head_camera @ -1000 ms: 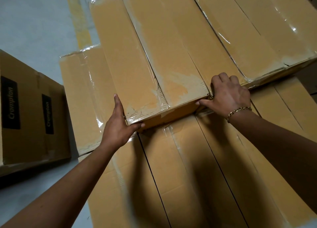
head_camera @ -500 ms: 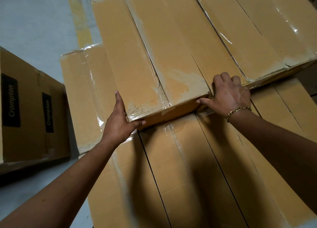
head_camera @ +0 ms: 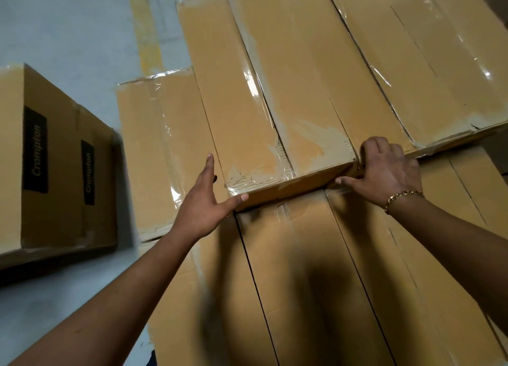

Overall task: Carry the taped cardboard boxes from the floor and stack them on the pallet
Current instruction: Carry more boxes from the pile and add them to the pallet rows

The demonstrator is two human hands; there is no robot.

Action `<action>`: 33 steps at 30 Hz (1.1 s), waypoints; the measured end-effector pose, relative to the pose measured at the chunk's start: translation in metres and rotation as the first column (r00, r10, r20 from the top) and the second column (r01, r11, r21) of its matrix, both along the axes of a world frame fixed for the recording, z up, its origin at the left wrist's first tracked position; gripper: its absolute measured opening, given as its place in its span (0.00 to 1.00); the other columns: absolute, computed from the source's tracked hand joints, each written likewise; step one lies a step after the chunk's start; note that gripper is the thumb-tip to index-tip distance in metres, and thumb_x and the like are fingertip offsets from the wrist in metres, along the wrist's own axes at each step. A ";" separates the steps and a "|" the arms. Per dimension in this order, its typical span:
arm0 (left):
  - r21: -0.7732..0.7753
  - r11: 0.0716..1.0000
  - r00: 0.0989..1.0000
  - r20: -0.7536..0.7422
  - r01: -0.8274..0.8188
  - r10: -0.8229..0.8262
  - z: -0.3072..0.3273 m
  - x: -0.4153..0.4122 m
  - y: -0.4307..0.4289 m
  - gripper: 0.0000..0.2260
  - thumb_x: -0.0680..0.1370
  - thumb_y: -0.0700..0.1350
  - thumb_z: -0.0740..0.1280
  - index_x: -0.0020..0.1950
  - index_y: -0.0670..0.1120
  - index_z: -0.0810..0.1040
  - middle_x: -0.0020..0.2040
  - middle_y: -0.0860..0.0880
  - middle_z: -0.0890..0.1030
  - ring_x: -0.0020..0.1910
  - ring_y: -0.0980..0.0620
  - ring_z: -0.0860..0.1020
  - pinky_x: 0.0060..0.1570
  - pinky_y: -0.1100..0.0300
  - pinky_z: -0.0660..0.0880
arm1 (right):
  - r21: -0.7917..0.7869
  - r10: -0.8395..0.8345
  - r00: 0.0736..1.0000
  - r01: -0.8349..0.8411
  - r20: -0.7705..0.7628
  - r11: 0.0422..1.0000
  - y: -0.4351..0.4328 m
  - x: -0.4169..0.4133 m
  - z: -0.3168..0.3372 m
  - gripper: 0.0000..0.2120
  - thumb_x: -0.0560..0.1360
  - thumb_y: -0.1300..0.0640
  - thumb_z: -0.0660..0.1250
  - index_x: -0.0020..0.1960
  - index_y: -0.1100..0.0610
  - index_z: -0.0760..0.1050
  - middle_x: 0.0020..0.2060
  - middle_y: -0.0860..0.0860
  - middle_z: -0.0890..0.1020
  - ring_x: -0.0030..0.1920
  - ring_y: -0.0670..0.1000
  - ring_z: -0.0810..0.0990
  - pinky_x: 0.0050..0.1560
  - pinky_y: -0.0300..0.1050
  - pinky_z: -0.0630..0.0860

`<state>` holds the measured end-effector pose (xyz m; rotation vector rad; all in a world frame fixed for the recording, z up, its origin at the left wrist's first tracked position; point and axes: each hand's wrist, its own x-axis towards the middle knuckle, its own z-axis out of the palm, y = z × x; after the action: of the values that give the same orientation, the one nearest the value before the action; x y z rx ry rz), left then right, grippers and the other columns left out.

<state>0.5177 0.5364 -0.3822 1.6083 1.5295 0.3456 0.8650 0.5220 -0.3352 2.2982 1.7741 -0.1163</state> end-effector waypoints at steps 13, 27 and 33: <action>0.206 0.979 0.994 -0.108 0.008 0.014 0.062 -0.144 0.043 0.37 0.79 0.63 0.66 0.83 0.50 0.57 0.82 0.51 0.58 0.80 0.50 0.58 0.76 0.48 0.59 | -0.190 -0.179 0.974 0.151 -0.137 0.970 0.001 -0.113 0.073 0.46 0.73 0.29 0.62 0.81 0.51 0.53 0.81 0.50 0.55 0.79 0.54 0.58 0.73 0.59 0.60; 0.248 0.957 0.972 -0.138 -0.152 0.190 0.122 -0.372 -0.011 0.32 0.77 0.65 0.60 0.78 0.52 0.67 0.79 0.52 0.66 0.77 0.54 0.60 0.75 0.53 0.61 | -0.107 -0.012 0.869 -0.047 -0.495 0.993 -0.013 -0.395 0.110 0.48 0.66 0.25 0.53 0.80 0.48 0.57 0.79 0.50 0.62 0.75 0.58 0.66 0.71 0.62 0.62; 0.257 0.918 0.938 -0.095 -0.301 0.334 0.145 -0.465 -0.094 0.28 0.79 0.62 0.65 0.76 0.52 0.69 0.76 0.53 0.68 0.76 0.53 0.64 0.73 0.48 0.65 | -0.118 0.042 0.810 -0.136 -0.585 0.984 -0.064 -0.481 0.128 0.44 0.71 0.24 0.56 0.80 0.46 0.57 0.78 0.47 0.63 0.72 0.55 0.71 0.69 0.60 0.66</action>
<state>0.0531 0.4425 -0.2368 1.5880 1.9232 0.6304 0.3839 0.4576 -0.2072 2.1982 2.0393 -1.0066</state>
